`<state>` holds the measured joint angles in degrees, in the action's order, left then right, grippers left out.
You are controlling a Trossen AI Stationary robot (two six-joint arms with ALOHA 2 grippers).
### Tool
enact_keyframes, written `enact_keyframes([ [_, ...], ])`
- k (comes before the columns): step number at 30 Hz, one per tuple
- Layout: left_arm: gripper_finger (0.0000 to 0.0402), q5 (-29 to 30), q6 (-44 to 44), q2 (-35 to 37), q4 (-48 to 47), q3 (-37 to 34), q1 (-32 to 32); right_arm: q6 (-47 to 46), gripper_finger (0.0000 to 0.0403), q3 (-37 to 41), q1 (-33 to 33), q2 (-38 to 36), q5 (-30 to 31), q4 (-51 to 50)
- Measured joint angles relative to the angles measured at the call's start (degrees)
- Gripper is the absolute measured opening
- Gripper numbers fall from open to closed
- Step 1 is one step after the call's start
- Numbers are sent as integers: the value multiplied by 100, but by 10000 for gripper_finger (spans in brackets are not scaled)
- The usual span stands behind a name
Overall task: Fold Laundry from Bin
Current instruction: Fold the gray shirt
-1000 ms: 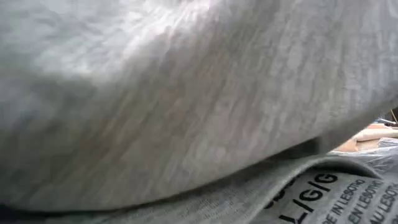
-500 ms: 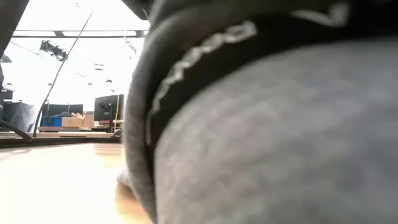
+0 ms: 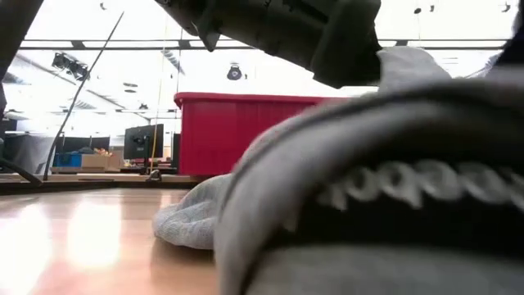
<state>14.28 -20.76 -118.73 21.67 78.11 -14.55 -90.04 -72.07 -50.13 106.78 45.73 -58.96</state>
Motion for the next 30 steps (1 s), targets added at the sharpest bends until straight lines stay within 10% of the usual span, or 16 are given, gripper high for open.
enact_keyframes([
  [13, 232, 296, -479, 63, -2, 2, -382, -411, 55, 4, -123, -2, -687, -109],
  [21, 246, 794, -859, 322, -742, -116, -437, -924, 52, 7, -176, -7, -1641, -435],
  [30, 222, 297, 226, 418, -1138, -969, 988, -1221, 52, 9, -286, -7, -1412, -555],
])
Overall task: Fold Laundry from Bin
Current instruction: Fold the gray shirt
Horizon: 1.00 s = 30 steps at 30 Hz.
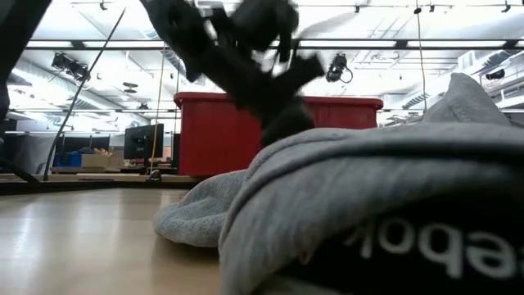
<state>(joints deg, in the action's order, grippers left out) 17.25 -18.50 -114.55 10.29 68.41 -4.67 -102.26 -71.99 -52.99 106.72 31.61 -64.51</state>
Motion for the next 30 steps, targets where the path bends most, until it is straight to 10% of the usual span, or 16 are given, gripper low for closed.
enact_keyframes([
  [8, 201, -1223, 1195, 3, -277, -607, 1316, 173, 52, -2, 191, 0, 185, -61],
  [18, 187, -1, 1678, 330, -1123, -865, 1855, 312, 52, -2, 201, 0, 111, -54],
  [30, 187, 1105, 1314, 1127, -1506, -908, 747, 1259, 57, -2, 631, -4, 1196, 54],
])
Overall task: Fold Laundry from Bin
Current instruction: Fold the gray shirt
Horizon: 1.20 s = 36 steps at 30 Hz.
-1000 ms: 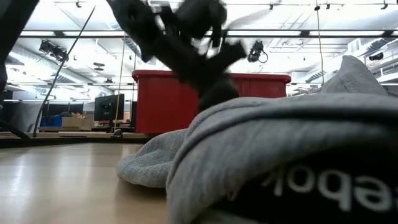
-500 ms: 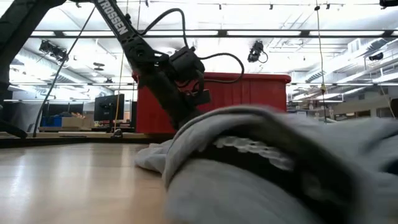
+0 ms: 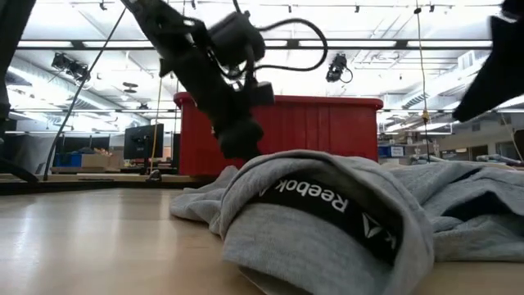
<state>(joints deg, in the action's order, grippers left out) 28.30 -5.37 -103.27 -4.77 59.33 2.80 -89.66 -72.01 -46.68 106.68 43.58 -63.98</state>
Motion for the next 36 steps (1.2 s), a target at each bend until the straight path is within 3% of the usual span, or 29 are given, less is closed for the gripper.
enact_keyframes([
  [5, 187, 387, -53, 442, -422, 11, -553, 2046, 82, -11, 342, -2, -121, 1536],
  [8, 187, 313, -460, 600, 33, 10, -1004, 2875, 103, -17, 500, 0, -149, 1892],
  [12, 187, -556, -1177, 625, 843, -28, -1580, 3478, 129, -9, 788, 4, -164, 1597],
  [16, 187, -1346, -1504, 621, 1878, -603, -2036, 4538, 147, -7, 1132, 4, -359, 1995],
  [18, 187, -1288, -1617, 656, 2163, -903, -2210, 5271, 151, -9, 1277, 4, -598, 2546],
  [24, 187, -250, -1167, 1036, 2155, -1319, -2444, 6567, 151, -11, 1771, 4, -1081, 3357],
  [30, 187, -236, -482, 1414, 1781, -1517, -2780, 7077, 151, -11, 2065, 4, -1791, 3554],
  [36, 187, -236, -437, 1489, 1737, -1582, -3011, 7693, 151, 103, 2244, 299, -2152, 4273],
])
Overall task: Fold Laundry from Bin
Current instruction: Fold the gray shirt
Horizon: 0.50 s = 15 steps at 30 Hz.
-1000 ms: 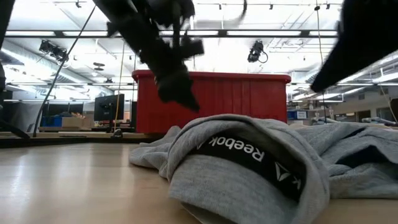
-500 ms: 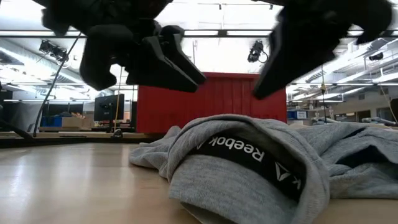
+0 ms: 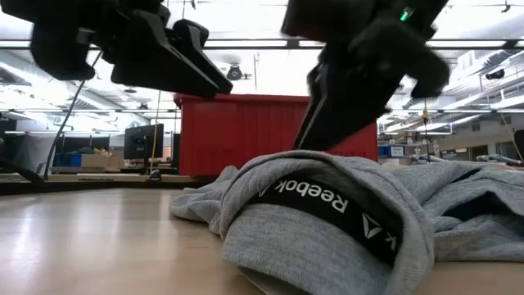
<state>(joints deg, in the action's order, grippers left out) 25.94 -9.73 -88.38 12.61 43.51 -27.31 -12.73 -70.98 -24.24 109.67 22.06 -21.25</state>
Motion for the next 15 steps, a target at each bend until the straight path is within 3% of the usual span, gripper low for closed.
enact_keyframes([
  [4, 187, -1, 52, 0, -87, 4, -47, 82, 150, -4, 47, 94, -199, 191],
  [15, 187, 1, -125, 0, -70, 9, 65, 116, 137, -4, 16, 391, 59, 66],
])
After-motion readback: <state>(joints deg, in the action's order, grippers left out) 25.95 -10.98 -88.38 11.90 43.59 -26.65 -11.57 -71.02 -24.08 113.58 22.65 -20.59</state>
